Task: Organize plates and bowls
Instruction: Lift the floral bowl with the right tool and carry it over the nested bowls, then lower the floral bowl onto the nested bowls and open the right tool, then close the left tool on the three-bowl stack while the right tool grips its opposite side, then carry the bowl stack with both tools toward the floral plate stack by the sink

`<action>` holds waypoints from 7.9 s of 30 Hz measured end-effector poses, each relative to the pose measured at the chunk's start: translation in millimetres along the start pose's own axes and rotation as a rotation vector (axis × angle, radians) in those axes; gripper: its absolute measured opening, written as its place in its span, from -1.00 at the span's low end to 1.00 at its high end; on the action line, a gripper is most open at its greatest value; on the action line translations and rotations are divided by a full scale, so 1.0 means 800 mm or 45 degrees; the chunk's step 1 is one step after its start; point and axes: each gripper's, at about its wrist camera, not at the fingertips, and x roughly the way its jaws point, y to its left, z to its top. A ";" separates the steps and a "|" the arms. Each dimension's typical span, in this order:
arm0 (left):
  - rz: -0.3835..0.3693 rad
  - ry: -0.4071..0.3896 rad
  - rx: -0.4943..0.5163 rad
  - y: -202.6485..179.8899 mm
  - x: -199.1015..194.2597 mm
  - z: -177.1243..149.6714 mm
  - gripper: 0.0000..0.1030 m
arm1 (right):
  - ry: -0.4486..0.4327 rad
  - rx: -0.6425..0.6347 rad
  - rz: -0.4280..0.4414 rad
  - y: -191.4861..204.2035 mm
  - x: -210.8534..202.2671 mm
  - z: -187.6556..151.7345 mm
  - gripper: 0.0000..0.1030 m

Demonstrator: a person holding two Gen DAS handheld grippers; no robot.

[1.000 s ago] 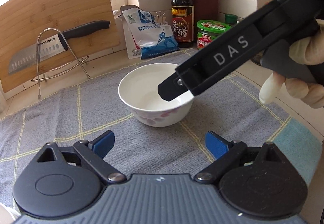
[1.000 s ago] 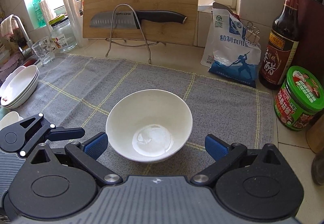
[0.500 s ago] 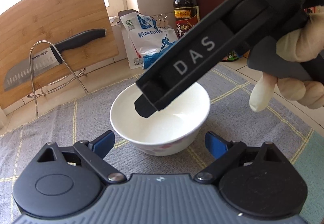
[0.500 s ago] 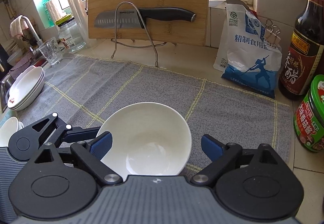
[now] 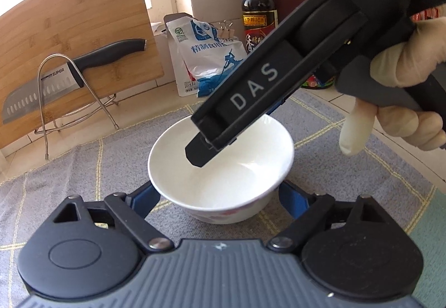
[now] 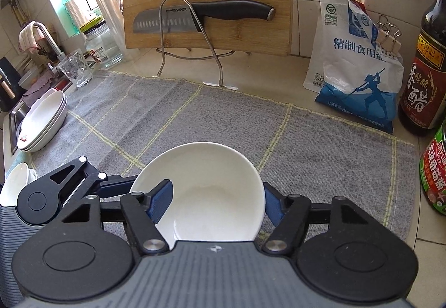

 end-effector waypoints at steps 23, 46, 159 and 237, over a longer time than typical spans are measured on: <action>-0.045 0.009 -0.040 0.007 -0.002 -0.002 0.77 | 0.012 0.005 0.012 0.004 -0.003 0.001 0.40; -0.097 0.028 0.043 0.032 -0.115 -0.023 0.77 | -0.008 0.025 0.005 0.117 -0.053 -0.015 0.40; -0.362 0.143 0.237 0.251 -0.244 -0.196 0.92 | 0.018 -0.365 -0.161 0.399 -0.021 -0.098 1.00; -0.908 0.246 0.711 0.279 -0.148 -0.149 0.52 | 0.236 -0.574 -0.026 0.389 0.065 -0.079 0.73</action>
